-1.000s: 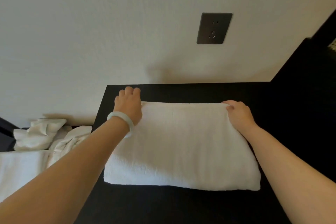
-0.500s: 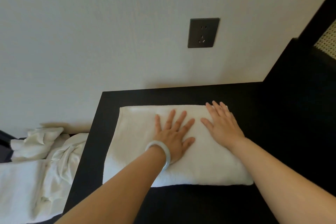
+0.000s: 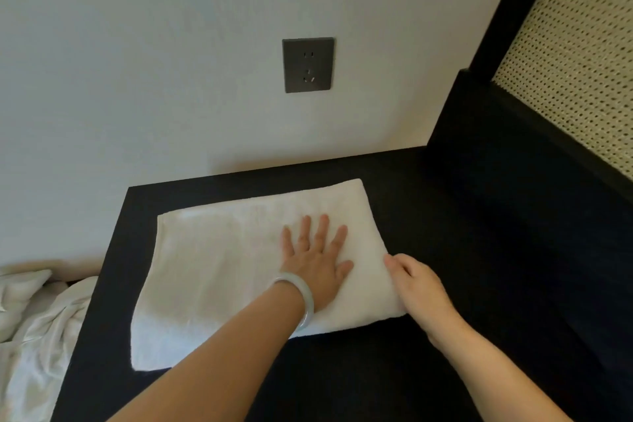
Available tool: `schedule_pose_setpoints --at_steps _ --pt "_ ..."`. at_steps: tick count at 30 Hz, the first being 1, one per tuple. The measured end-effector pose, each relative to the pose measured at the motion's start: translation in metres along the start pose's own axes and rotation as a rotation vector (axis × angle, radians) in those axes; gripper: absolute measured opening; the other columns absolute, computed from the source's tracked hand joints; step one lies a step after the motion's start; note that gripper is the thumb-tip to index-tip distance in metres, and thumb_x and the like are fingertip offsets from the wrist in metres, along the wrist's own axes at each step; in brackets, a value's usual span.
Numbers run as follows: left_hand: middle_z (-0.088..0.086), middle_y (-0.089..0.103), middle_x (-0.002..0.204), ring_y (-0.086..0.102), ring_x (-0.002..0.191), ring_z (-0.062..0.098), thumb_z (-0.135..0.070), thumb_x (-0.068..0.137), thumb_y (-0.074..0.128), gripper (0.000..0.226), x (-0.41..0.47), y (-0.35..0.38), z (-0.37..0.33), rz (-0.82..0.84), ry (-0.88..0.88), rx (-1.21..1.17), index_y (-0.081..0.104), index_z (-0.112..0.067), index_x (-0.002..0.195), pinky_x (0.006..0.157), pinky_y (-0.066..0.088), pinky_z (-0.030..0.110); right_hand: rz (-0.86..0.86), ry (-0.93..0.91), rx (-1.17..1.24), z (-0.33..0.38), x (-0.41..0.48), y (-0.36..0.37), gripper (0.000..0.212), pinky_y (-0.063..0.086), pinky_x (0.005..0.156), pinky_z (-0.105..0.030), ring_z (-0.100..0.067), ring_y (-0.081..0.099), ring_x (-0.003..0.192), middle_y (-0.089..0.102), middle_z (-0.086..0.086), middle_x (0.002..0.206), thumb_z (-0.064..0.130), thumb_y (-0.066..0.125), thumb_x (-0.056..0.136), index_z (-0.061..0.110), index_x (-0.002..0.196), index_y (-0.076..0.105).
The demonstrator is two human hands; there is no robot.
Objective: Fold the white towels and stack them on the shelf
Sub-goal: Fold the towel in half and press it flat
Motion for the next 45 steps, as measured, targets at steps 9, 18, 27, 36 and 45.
schedule_pose_setpoints --at_steps 9,18,27,36,45 --pt "-0.004 -0.033 0.157 -0.032 0.144 0.029 -0.068 0.090 -0.003 0.068 0.003 0.006 0.003 -0.032 -0.056 0.037 -0.028 -0.039 0.146 0.111 -0.022 0.059 -0.184 -0.015 -0.409 0.008 0.021 0.000 0.032 0.039 0.055 -0.029 -0.011 0.057 0.071 0.056 0.004 0.084 0.048 0.035 0.103 0.024 0.089 0.050" --pt "-0.006 -0.032 0.157 -0.035 0.142 0.025 -0.066 0.080 -0.016 0.074 0.005 0.008 -0.005 -0.060 -0.023 0.021 -0.027 -0.037 0.146 0.109 -0.027 0.056 -0.614 -0.604 -0.758 0.085 0.006 0.015 0.066 0.047 0.098 -0.035 -0.018 0.060 0.117 0.061 0.000 0.129 0.028 0.058 0.081 0.023 0.143 0.036" --pt "-0.013 -0.031 0.156 -0.027 0.146 0.021 -0.062 0.096 0.009 0.064 -0.055 -0.003 0.100 -0.059 -0.260 0.013 -0.018 -0.042 0.150 0.109 -0.016 0.066 -0.170 -0.486 -0.988 0.054 0.107 0.056 0.068 -0.016 0.117 -0.047 -0.013 -0.017 0.149 -0.006 0.005 0.166 0.054 0.002 0.095 0.027 0.158 0.000" --pt "-0.007 -0.018 0.163 -0.020 0.149 0.019 -0.052 0.102 0.024 0.060 -0.071 -0.028 0.117 -0.008 -0.263 -0.130 0.001 -0.036 0.155 0.115 -0.013 0.060 -0.263 -0.523 -1.103 0.122 0.067 0.089 0.065 -0.006 0.120 -0.060 -0.029 0.001 0.153 0.012 -0.007 0.166 0.049 0.013 0.100 0.021 0.158 0.020" --pt "-0.006 0.057 0.114 0.057 0.100 0.013 -0.048 0.092 0.059 0.033 -0.212 0.006 0.201 -0.371 -0.854 -0.970 0.054 -0.024 0.113 0.084 0.048 0.028 0.051 -0.678 -1.075 0.094 0.010 0.192 0.069 -0.015 0.118 -0.055 -0.020 -0.021 0.151 -0.019 0.006 0.165 0.058 -0.009 0.092 0.035 0.156 -0.014"
Point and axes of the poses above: each hand's wrist, its own x-axis towards the middle knuckle, its own y-axis out of the palm, z = x × y, the point moved 8 cm from there along x, towards the middle knuckle
